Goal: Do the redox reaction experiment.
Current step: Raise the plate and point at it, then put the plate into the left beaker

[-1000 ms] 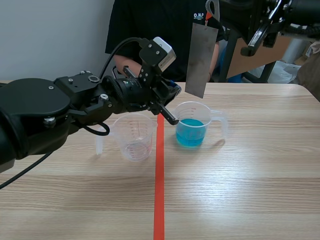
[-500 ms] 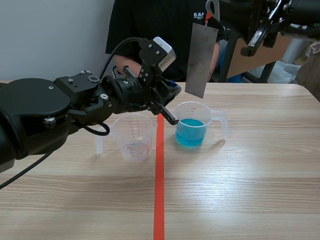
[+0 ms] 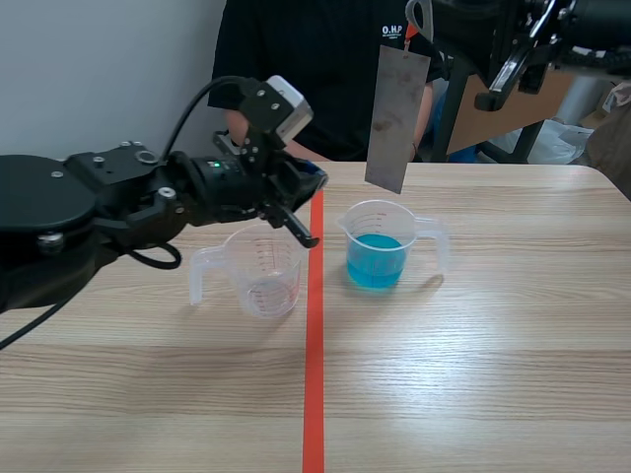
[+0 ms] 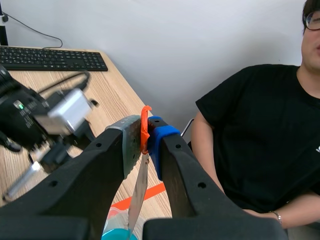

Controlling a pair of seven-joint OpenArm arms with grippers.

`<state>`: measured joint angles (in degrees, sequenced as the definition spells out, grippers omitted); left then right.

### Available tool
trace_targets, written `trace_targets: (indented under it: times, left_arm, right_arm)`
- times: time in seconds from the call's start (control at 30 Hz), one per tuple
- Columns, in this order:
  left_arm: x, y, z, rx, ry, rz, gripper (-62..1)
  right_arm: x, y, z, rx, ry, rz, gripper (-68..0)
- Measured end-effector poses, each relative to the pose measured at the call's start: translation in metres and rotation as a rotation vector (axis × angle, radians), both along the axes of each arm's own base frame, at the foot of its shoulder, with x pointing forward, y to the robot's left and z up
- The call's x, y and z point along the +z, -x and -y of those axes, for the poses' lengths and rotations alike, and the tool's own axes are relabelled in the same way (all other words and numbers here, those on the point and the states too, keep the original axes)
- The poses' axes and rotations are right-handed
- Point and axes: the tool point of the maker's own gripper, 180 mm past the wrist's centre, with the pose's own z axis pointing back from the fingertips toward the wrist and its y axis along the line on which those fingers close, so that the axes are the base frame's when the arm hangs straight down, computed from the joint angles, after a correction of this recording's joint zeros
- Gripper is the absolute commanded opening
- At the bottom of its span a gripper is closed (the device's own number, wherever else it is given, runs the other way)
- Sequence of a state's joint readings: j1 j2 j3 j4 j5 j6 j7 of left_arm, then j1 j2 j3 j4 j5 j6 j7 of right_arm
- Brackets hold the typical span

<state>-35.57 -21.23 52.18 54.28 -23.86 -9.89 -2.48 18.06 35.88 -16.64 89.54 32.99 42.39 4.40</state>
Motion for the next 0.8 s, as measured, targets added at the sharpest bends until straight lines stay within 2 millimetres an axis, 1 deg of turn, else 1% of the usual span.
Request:
trace_targets:
  times: [0.13,0.3,0.4,0.5,0.6,0.7,0.8]
  left_arm:
    - [0.000,0.019,-0.051,0.042,0.003,-0.013,-57.5]
    - [0.004,0.057,-0.112,0.079,-0.042,-0.024,-57.5]
    - [0.002,0.079,-0.149,0.117,-0.091,-0.063,-57.5]
    - [-0.010,0.104,-0.189,0.172,-0.156,-0.133,-57.5]
    - [-0.030,0.132,-0.224,0.243,-0.210,-0.222,-57.5]
    - [-0.048,0.158,-0.260,0.371,-0.254,-0.275,-57.5]
    - [-0.062,0.187,-0.289,0.491,-0.272,-0.327,-57.5]
  right_arm:
    - [0.000,0.000,0.000,0.000,0.000,0.000,-66.0]
    - [0.000,0.000,0.000,0.000,0.000,0.000,-66.0]
    - [0.000,0.000,0.000,0.000,0.000,0.000,-66.0]
    - [0.000,0.000,0.000,0.000,0.000,0.000,-66.0]
    - [0.000,0.000,0.000,0.000,0.000,0.000,-66.0]
    - [0.000,0.000,0.000,0.000,0.000,0.000,-66.0]
    - [0.000,0.000,0.000,0.000,0.000,0.000,-66.0]
